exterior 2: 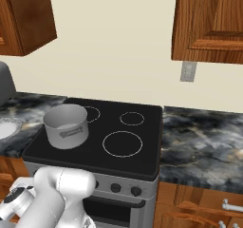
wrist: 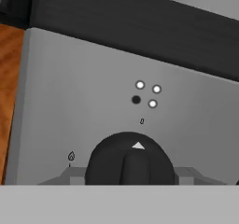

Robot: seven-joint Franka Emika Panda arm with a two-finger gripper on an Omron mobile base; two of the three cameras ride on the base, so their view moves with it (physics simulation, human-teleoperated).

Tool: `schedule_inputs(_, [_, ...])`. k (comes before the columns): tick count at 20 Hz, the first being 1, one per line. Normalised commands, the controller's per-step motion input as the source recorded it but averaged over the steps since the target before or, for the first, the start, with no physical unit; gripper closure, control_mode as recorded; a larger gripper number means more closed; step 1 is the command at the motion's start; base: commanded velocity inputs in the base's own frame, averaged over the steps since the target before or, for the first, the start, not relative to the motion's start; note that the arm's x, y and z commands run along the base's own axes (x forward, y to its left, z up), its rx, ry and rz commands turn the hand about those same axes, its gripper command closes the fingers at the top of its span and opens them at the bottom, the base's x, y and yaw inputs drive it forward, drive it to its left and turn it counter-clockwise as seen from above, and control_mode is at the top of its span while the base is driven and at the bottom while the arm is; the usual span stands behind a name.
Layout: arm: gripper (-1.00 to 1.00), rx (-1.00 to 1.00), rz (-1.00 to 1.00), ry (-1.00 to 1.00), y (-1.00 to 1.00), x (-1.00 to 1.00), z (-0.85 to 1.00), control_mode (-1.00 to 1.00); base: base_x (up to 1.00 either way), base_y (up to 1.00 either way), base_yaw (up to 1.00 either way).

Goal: Retrieve the frozen meat and place it in the pot on a burner. Then turn the burner on.

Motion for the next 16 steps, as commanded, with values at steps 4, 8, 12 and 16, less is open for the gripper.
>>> schedule_inputs(4, [1.00, -0.33, 0.08, 0.00, 0.00, 0.06, 0.00, -1.00, 0.00, 0.00, 0.00])
schedule_inputs(8, [1.00, -0.29, 0.13, 0.00, -0.03, 0.18, 0.00, -1.00, 0.00, 0.00, 0.00])
schedule_inputs(12, [1.00, -0.13, 0.22, 0.00, -0.34, 0.25, 0.00, -1.00, 0.00, 0.00, 0.00])
schedule_inputs(16, [1.00, -0.05, 0.19, 0.00, -0.46, 0.16, 0.00, -1.00, 0.00, 0.00, 0.00])
